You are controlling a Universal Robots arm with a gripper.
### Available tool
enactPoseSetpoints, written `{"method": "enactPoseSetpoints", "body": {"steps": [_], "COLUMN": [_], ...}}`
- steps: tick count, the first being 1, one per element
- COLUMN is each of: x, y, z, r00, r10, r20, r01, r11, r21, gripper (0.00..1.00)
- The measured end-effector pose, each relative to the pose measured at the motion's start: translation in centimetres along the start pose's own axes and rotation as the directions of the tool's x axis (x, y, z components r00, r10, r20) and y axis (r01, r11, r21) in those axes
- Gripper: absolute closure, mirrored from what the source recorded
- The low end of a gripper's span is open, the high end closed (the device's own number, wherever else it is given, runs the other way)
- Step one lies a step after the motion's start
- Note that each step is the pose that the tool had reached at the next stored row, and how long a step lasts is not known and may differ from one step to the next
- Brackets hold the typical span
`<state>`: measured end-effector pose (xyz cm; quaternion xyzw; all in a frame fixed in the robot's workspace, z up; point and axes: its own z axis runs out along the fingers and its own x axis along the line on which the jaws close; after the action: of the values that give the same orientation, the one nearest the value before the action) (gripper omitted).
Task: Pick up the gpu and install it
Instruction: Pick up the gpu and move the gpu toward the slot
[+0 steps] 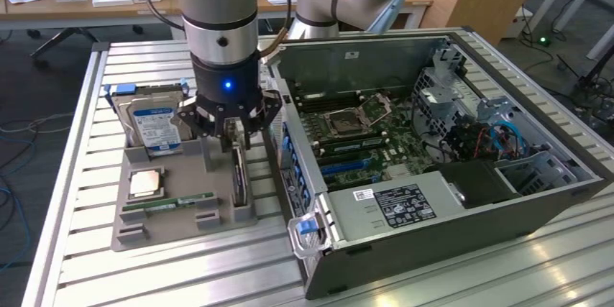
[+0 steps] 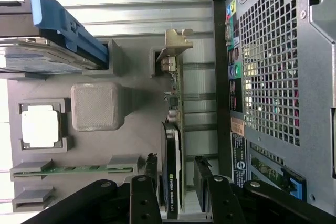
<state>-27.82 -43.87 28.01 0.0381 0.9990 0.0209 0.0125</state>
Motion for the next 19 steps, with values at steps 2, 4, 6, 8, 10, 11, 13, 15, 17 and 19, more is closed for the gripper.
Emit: {"method": "enactPoseSetpoints", "body": {"steps": [2,4,6,8,10,11,13,15,17,19], "x": [0.0,0.0,0.0,0.0,0.0,0.0,0.0,0.0,0.0,0.0], "y": [0.0,-0.01,-0.03,-0.04,-0.06,-0.07,-0.09,-0.11,-0.13,-0.15], "z": [0.03,0.26,0.71,0.99,1.28,1.43,1.7,1.96,2.2,2.4], "r00": [1.0,1.0,1.0,1.0,1.0,1.0,1.0,1.0,1.0,1.0], "r10": [0.0,0.0,0.0,0.0,0.0,0.0,0.0,0.0,0.0,0.0], "r20": [0.0,0.0,0.0,0.0,0.0,-0.0001,-0.0001,0.0,0.0,0.0], "r01": [0.0,0.0,0.0,0.0,0.0,0.0,0.0,0.0,0.0,0.0], "r11": [1.0,1.0,1.0,1.0,1.0,1.0,1.0,1.0,1.0,1.0], "r21": [0.0,-0.0001,-0.0001,-0.0001,0.0,0.0,0.0,-0.0001,0.0,-0.0001], "gripper": [0.58,0.58,0.58,0.58,0.58,0.58,0.58,0.58,0.58,0.58]}}
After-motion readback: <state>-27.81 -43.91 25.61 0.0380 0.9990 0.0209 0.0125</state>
